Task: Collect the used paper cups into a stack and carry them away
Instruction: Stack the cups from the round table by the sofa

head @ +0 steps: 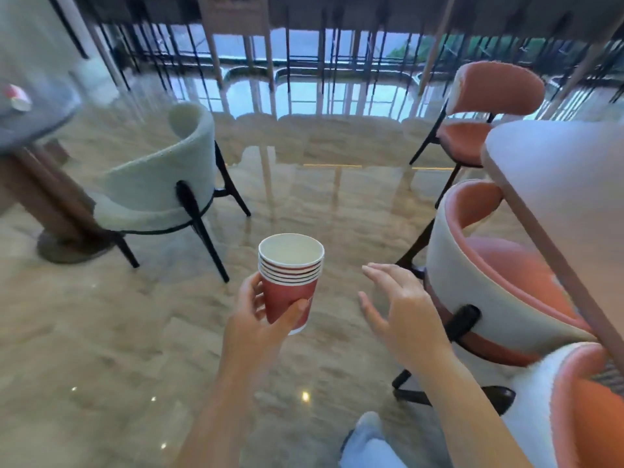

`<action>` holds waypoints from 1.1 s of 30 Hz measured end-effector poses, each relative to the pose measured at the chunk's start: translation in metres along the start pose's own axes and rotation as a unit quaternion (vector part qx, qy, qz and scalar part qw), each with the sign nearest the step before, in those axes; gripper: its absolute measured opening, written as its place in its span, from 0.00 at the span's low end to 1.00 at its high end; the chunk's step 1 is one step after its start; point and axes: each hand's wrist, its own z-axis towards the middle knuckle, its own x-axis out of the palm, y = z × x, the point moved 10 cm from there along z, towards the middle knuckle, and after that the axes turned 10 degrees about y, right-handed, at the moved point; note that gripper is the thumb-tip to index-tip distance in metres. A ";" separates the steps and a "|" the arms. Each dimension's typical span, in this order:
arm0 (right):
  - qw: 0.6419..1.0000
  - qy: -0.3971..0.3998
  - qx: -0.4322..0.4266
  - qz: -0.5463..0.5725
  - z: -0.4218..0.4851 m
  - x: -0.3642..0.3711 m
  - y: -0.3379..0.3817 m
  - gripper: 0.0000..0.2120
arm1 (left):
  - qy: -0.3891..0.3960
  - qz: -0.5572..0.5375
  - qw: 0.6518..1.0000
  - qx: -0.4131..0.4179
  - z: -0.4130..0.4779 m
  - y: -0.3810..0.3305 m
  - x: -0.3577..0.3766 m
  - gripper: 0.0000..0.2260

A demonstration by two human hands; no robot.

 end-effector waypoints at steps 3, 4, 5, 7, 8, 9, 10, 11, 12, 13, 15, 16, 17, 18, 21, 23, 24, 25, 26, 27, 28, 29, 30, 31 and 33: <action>0.999 0.026 -0.031 0.002 0.028 0.022 0.014 0.17 | -0.044 -0.004 0.999 -0.010 0.008 0.013 -0.029 0.26; 0.999 0.033 -0.040 0.007 0.039 0.029 0.018 0.17 | -0.060 -0.006 0.998 -0.012 0.013 0.017 -0.038 0.25; 0.998 0.040 -0.049 0.010 0.052 0.036 0.022 0.17 | -0.075 -0.006 0.997 -0.016 0.018 0.021 -0.047 0.26; 0.996 0.047 -0.071 0.017 0.079 0.049 0.030 0.16 | -0.101 0.002 0.995 -0.022 0.033 0.025 -0.062 0.28; 0.995 0.051 -0.084 0.020 0.093 0.056 0.035 0.16 | -0.114 0.004 0.993 -0.022 0.043 0.026 -0.069 0.28; 0.993 0.057 -0.097 0.024 0.107 0.062 0.039 0.16 | -0.127 0.006 0.992 -0.023 0.053 0.025 -0.075 0.29; 0.991 0.064 -0.110 0.026 0.122 0.068 0.044 0.16 | -0.140 0.007 0.990 -0.021 0.064 0.023 -0.082 0.28; 0.990 0.070 -0.121 0.027 0.135 0.072 0.048 0.16 | -0.150 0.008 0.989 -0.018 0.074 0.020 -0.087 0.28; 0.988 0.077 -0.131 0.030 0.151 0.076 0.052 0.16 | -0.161 0.010 0.987 -0.014 0.085 0.016 -0.093 0.27; 0.986 0.084 -0.141 0.035 0.167 0.080 0.056 0.16 | -0.172 0.012 0.985 -0.010 0.097 0.013 -0.100 0.27; 0.981 0.100 -0.162 0.043 0.200 0.089 0.066 0.16 | -0.197 0.017 0.980 -0.006 0.118 0.008 -0.117 0.27; 0.978 0.106 -0.176 0.044 0.216 0.093 0.073 0.16 | -0.210 0.020 0.978 -0.004 0.126 0.006 -0.126 0.27; 0.974 0.110 -0.195 0.044 0.230 0.098 0.080 0.16 | -0.225 0.021 0.974 -0.003 0.133 0.006 -0.135 0.26; 0.970 0.114 -0.212 0.046 0.242 0.103 0.089 0.15 | -0.239 0.024 0.971 -0.003 0.138 0.006 -0.145 0.25; 0.958 0.134 -0.247 0.059 0.273 0.125 0.115 0.14 | -0.284 0.031 0.958 -0.009 0.143 0.010 -0.174 0.25; 0.948 0.154 -0.271 0.061 0.287 0.145 0.136 0.14 | -0.313 0.028 0.949 -0.014 0.140 0.016 -0.197 0.26; 0.943 0.165 -0.284 0.061 0.292 0.156 0.147 0.14 | -0.327 0.028 0.945 -0.017 0.138 0.018 -0.210 0.25; 0.937 0.175 -0.296 0.059 0.298 0.167 0.160 0.14 | -0.339 0.029 0.940 -0.022 0.135 0.022 -0.222 0.25; 0.932 0.184 -0.307 0.057 0.303 0.178 0.172 0.15 | -0.352 0.029 0.935 -0.027 0.133 0.025 -0.236 0.26; 0.927 0.191 -0.317 0.055 0.308 0.189 0.186 0.15 | -0.364 0.027 0.930 -0.031 0.130 0.029 -0.251 0.26; 0.923 0.197 -0.327 0.050 0.313 0.200 0.200 0.15 | -0.376 0.024 0.926 -0.032 0.128 0.031 -0.266 0.27; 0.919 0.201 -0.336 0.044 0.318 0.211 0.214 0.15 | -0.386 0.023 0.922 -0.033 0.127 0.034 -0.282 0.26; 0.916 0.204 -0.345 0.036 0.323 0.222 0.230 0.15 | -0.394 0.024 0.918 -0.034 0.127 0.035 -0.299 0.25; 0.913 0.207 -0.350 0.032 0.330 0.234 0.246 0.15 | -0.400 0.025 0.915 -0.035 0.130 0.037 -0.317 0.24; 0.911 0.211 -0.352 0.033 0.343 0.256 0.279 0.15 | -0.407 0.026 0.912 -0.035 0.136 0.037 -0.355 0.22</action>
